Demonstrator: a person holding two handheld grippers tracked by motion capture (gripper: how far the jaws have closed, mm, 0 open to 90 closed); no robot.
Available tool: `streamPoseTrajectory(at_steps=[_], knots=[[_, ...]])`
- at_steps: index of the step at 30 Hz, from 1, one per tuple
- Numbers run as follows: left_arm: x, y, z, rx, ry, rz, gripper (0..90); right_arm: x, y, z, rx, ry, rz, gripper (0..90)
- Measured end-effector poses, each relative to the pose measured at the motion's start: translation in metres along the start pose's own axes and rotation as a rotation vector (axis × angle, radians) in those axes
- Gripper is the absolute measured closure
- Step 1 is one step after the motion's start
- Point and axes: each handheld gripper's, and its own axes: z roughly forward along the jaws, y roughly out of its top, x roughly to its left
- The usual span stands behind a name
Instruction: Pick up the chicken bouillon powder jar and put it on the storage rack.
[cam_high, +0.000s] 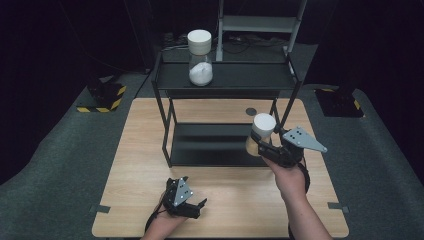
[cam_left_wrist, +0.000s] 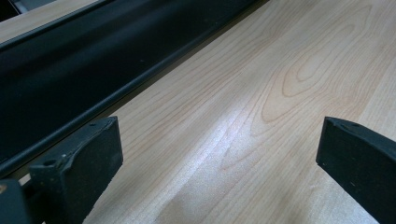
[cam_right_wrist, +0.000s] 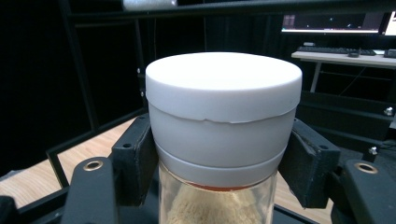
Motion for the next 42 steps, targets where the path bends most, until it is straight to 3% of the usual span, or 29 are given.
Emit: streamPoseTrajectory(at_steps=[18, 42], knots=[[0.001, 0.000, 0.000, -0.002, -0.003, -0.006, 0.6, -0.003, 0.034, 0.005, -0.041, -0.012, -0.045, 34.6], [0.002, -0.002, -0.001, -0.011, -0.007, -0.011, 0.7, 0.003, 0.081, 0.010, -0.120, -0.009, -0.066, 34.6]])
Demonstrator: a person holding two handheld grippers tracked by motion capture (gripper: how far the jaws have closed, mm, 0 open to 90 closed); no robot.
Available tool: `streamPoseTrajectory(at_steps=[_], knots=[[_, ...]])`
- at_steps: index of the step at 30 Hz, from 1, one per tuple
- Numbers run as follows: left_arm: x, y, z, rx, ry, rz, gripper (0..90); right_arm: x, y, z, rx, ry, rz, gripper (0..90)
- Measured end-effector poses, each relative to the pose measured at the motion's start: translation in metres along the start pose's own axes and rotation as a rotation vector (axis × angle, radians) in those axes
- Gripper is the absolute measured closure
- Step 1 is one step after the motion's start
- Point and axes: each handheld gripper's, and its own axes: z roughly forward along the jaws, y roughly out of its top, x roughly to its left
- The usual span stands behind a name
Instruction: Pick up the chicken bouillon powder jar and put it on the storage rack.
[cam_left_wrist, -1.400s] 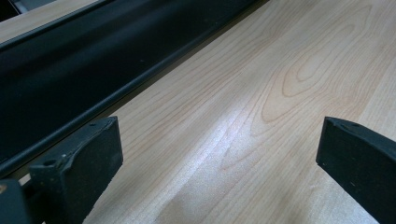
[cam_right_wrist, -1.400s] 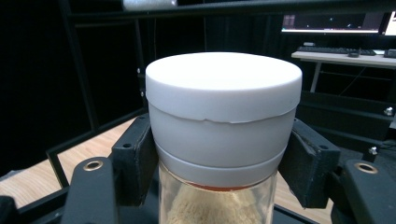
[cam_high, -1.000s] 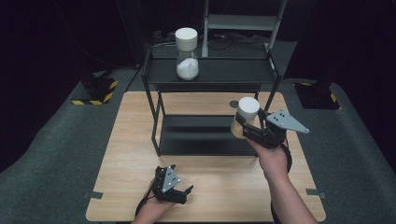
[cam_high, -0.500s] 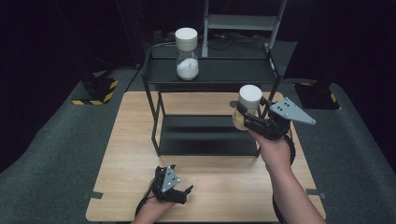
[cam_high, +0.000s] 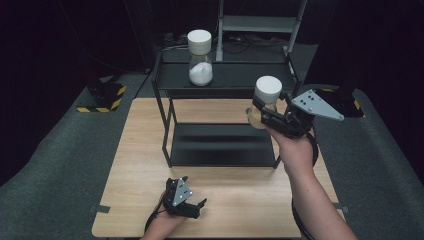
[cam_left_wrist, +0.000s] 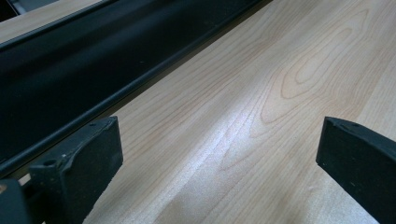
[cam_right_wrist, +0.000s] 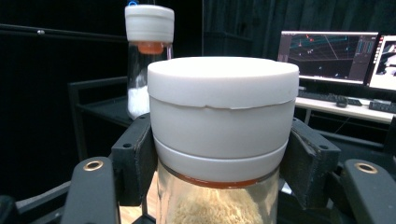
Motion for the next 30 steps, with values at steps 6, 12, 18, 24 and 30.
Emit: streamPoseTrajectory(at_steps=[6, 12, 18, 24, 30], knots=[[0.001, 0.000, 0.000, -0.003, -0.003, -0.002, 0.7, 0.002, 0.010, 0.004, -0.019, -0.004, 0.001, 34.6], [0.002, -0.003, -0.001, -0.019, -0.009, 0.000, 0.7, 0.002, 0.021, 0.010, -0.039, -0.010, 0.003, 34.6], [0.003, -0.004, -0.002, -0.022, -0.014, 0.003, 0.6, 0.002, 0.029, 0.020, -0.054, -0.021, 0.014, 34.6], [0.004, -0.004, -0.002, -0.022, -0.017, 0.002, 0.6, -0.001, 0.035, 0.030, -0.062, -0.027, 0.018, 34.6], [0.004, -0.004, -0.002, -0.025, -0.021, 0.002, 0.6, -0.004, 0.039, 0.041, -0.057, -0.041, 0.012, 34.6]])
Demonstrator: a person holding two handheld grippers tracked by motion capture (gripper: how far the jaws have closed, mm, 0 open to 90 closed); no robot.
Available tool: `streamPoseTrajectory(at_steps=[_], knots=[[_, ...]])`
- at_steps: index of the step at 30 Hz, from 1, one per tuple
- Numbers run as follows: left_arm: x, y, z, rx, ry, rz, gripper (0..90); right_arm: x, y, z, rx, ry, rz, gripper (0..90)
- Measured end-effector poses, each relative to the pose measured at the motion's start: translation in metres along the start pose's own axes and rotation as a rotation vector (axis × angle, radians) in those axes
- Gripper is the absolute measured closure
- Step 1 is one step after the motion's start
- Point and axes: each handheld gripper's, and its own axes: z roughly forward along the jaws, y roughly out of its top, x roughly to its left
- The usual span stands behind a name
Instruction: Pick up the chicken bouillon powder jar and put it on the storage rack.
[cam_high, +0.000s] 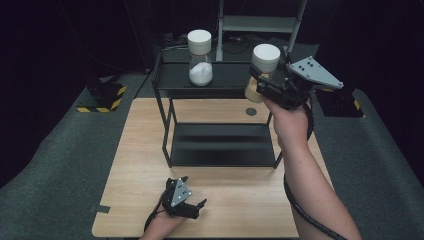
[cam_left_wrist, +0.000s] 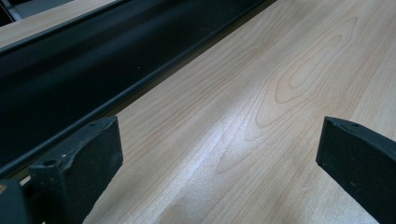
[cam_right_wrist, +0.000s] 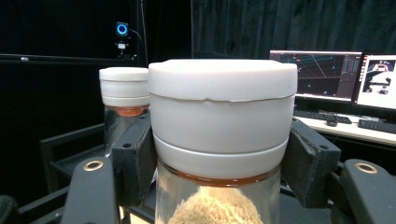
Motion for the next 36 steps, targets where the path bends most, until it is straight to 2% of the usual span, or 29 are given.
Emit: streamPoseTrajectory(at_steps=[10, 22, 36], knots=[[0.001, -0.002, -0.001, -0.012, -0.008, 0.000, 0.7, -0.003, 0.003, 0.021, 0.003, -0.024, -0.009, 34.6], [0.002, -0.005, -0.002, -0.029, -0.014, -0.001, 0.7, -0.010, -0.002, 0.046, 0.008, -0.056, 0.016, 34.6], [0.003, -0.006, -0.002, -0.033, -0.012, -0.007, 0.7, -0.010, -0.003, 0.065, 0.028, -0.061, -0.014, 34.6]])
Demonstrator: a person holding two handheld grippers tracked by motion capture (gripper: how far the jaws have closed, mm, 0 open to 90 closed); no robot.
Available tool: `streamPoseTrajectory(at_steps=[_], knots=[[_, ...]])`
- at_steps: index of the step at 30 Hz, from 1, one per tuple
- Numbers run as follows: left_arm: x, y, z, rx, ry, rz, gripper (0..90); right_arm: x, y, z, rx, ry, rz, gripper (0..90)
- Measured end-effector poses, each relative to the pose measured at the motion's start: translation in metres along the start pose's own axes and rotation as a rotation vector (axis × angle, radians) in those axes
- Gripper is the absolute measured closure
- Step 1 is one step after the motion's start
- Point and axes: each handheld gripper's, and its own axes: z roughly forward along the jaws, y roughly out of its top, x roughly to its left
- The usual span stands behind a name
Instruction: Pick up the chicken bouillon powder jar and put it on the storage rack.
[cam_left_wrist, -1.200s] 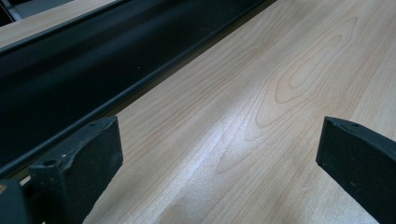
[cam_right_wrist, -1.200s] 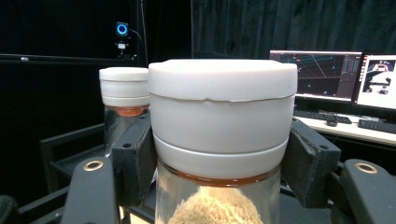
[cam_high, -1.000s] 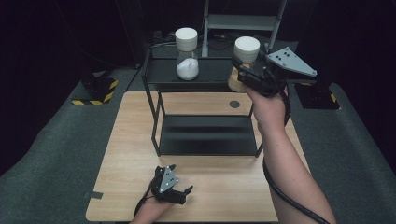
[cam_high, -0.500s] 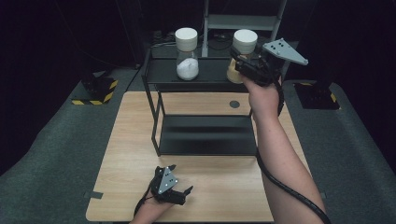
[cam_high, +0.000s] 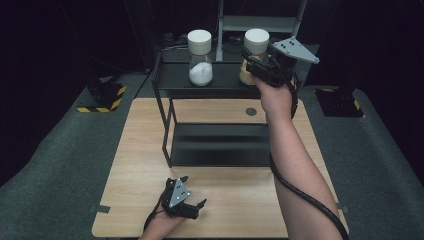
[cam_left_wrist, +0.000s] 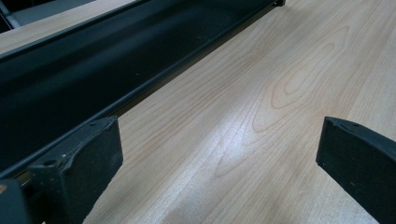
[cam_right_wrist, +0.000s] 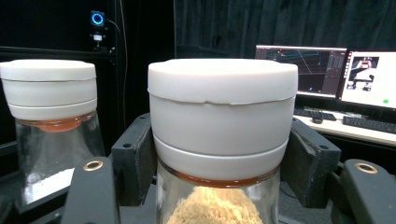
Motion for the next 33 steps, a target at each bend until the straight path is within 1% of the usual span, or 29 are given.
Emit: streamPoseTrajectory(at_steps=[9, 15, 18, 21, 28, 29, 31, 33], knots=[[0.0010, -0.0005, -0.0003, -0.002, -0.004, -0.003, 0.7, 0.0004, -0.0028, 0.0048, 0.010, -0.001, 0.004, 34.6], [0.0019, -0.0017, -0.0007, -0.009, -0.007, -0.008, 0.7, -0.0011, -0.0058, 0.0067, 0.008, 0.000, 0.016, 34.5], [0.0020, -0.0018, -0.0008, -0.009, -0.007, -0.009, 0.7, -0.0039, -0.0069, 0.0073, 0.006, 0.003, 0.034, 34.4], [0.0022, -0.0018, -0.0008, -0.009, -0.008, -0.009, 0.7, -0.0038, -0.0079, 0.0081, 0.002, 0.004, 0.025, 34.4], [0.0024, -0.0018, -0.0008, -0.009, -0.009, -0.009, 0.7, -0.0030, -0.0073, 0.0080, 0.005, 0.001, 0.029, 33.9], [0.0025, -0.0017, -0.0007, -0.009, -0.009, -0.010, 0.7, -0.0033, -0.0066, 0.0077, 0.008, 0.003, 0.033, 31.7], [0.0027, -0.0018, -0.0008, -0.009, -0.009, -0.012, 0.7, -0.0016, -0.0053, 0.0084, 0.018, -0.008, 0.043, 17.9], [0.0028, -0.0020, -0.0010, -0.011, -0.010, -0.011, 0.7, -0.0035, -0.0045, 0.0087, 0.028, 0.007, 0.062, 9.5]])
